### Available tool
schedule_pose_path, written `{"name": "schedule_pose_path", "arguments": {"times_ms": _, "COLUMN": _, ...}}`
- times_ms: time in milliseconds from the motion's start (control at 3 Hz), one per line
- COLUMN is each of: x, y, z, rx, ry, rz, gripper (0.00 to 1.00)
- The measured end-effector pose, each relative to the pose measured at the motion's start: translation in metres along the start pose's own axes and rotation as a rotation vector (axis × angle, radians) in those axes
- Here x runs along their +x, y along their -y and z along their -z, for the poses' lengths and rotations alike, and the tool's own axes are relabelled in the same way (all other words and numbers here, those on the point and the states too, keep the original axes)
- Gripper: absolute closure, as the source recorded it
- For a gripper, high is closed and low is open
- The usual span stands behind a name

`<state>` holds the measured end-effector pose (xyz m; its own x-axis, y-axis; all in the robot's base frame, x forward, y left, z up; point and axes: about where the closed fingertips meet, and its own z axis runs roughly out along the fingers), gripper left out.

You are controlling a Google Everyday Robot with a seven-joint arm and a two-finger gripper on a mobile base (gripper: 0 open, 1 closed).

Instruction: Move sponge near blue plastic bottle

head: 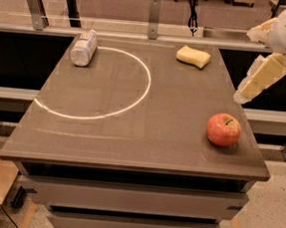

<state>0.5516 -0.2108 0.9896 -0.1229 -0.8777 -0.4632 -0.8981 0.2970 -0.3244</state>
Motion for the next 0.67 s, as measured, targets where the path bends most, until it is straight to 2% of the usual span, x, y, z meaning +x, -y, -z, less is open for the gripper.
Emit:
{"name": "schedule_pose_path", "arguments": {"times_ms": 333, "x": 0.0, "y": 0.023, "z": -0.02, "rx": 0.084, "ry": 0.111, "rz": -0.102, "gripper": 0.0}}
{"name": "schedule_pose_path", "arguments": {"times_ms": 667, "x": -0.006, "y": 0.057, "z": -0.04, "rx": 0.177, "ry": 0.216, "rz": -0.197, "gripper": 0.0}}
